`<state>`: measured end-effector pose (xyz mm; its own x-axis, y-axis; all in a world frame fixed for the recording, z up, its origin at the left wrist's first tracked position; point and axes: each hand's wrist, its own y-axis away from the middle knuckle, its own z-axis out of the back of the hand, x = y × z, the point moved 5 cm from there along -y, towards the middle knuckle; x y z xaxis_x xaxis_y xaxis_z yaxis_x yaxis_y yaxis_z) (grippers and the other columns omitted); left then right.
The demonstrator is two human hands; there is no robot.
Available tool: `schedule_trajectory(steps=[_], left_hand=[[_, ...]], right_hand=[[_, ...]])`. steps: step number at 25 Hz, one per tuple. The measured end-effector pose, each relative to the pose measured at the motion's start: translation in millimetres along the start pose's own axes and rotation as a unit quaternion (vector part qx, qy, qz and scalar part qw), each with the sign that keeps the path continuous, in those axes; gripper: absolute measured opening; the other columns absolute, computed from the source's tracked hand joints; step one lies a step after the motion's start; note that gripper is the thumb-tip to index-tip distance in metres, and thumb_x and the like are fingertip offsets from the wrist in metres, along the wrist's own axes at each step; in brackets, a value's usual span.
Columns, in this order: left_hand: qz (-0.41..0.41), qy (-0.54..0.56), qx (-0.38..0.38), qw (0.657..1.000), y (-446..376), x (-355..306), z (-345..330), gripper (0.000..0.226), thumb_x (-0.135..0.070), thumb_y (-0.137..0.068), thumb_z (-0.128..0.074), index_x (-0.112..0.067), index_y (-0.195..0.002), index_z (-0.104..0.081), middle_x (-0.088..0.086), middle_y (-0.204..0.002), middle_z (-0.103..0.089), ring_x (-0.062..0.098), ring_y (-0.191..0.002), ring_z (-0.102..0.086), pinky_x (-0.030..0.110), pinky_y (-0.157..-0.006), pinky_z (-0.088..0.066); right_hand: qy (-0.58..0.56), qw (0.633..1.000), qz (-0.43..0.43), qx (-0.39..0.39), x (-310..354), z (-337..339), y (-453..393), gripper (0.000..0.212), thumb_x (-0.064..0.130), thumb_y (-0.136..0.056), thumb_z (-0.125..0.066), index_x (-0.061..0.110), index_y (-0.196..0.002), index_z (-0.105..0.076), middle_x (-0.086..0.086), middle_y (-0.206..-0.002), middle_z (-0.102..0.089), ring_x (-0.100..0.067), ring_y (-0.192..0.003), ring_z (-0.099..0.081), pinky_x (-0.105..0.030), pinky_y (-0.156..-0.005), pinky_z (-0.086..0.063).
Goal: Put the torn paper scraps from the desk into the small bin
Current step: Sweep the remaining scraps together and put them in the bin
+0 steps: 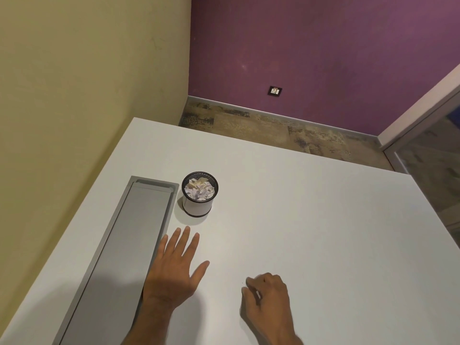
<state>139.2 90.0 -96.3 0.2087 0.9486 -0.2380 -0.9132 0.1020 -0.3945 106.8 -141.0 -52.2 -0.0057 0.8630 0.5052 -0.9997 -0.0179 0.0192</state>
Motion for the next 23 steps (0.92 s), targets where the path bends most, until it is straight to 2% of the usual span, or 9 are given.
schedule_trajectory(steps=[4, 9, 13, 18, 23], left_hand=[[0.001, 0.000, 0.008, 1.000, 0.1, -0.3, -0.4, 0.068, -0.056, -0.090, -0.055, -0.016, -0.143, -0.045, 0.011, -0.152, -0.040, 0.028, -0.145, -0.031, 0.052, -0.115, -0.032], [0.001, -0.001, 0.014, 1.000, 0.4, -0.2, 0.2, 0.068, -0.056, -0.090, -0.054, -0.015, -0.143, -0.044, 0.012, -0.152, -0.040, 0.029, -0.144, -0.032, 0.053, -0.113, -0.034], [-0.001, -0.008, 0.017, 1.000, -0.4, -0.9, 1.0, 0.068, -0.057, -0.091, -0.053, -0.015, -0.143, -0.044, 0.012, -0.152, -0.040, 0.029, -0.144, -0.033, 0.053, -0.113, -0.034], [0.003, -0.010, 0.024, 1.000, 0.0, -1.6, 2.6, 0.068, -0.058, -0.091, -0.052, -0.015, -0.143, -0.044, 0.012, -0.151, -0.040, 0.030, -0.144, -0.033, 0.053, -0.113, -0.035], [0.003, -0.010, 0.023, 1.000, -0.7, -2.7, 3.8, 0.067, -0.056, -0.091, -0.053, -0.015, -0.142, -0.045, 0.012, -0.151, -0.041, 0.030, -0.144, -0.034, 0.053, -0.112, -0.035]], right_hand=[[-0.004, 1.000, 0.005, -0.007, 4.7, -5.0, -3.8, 0.009, 0.019, -0.078, -0.077, 0.022, -0.070, -0.074, 0.007, -0.069, -0.065, -0.016, -0.069, -0.055, -0.030, -0.066, -0.048], [0.042, 0.998, 0.027, 0.026, 8.2, -8.1, -13.3, 0.015, 0.025, -0.091, -0.059, 0.022, -0.085, -0.073, 0.007, -0.084, -0.065, -0.014, -0.082, -0.056, -0.026, -0.074, -0.048], [0.090, 0.993, 0.068, 0.019, 13.0, -8.0, -15.1, 0.013, 0.023, -0.089, -0.057, 0.020, -0.087, -0.070, 0.005, -0.084, -0.065, -0.017, -0.077, -0.059, -0.032, -0.069, -0.050], [0.124, 0.987, 0.098, 0.040, 12.1, -11.0, -22.0, 0.015, 0.026, -0.090, -0.050, 0.022, -0.089, -0.065, 0.007, -0.086, -0.062, -0.017, -0.076, -0.057, -0.032, -0.065, -0.048], [0.174, 0.979, 0.104, 0.037, 14.8, -13.7, -41.5, 0.009, 0.022, -0.087, -0.055, 0.018, -0.085, -0.064, 0.002, -0.078, -0.061, -0.018, -0.067, -0.056, -0.033, -0.057, -0.048]])
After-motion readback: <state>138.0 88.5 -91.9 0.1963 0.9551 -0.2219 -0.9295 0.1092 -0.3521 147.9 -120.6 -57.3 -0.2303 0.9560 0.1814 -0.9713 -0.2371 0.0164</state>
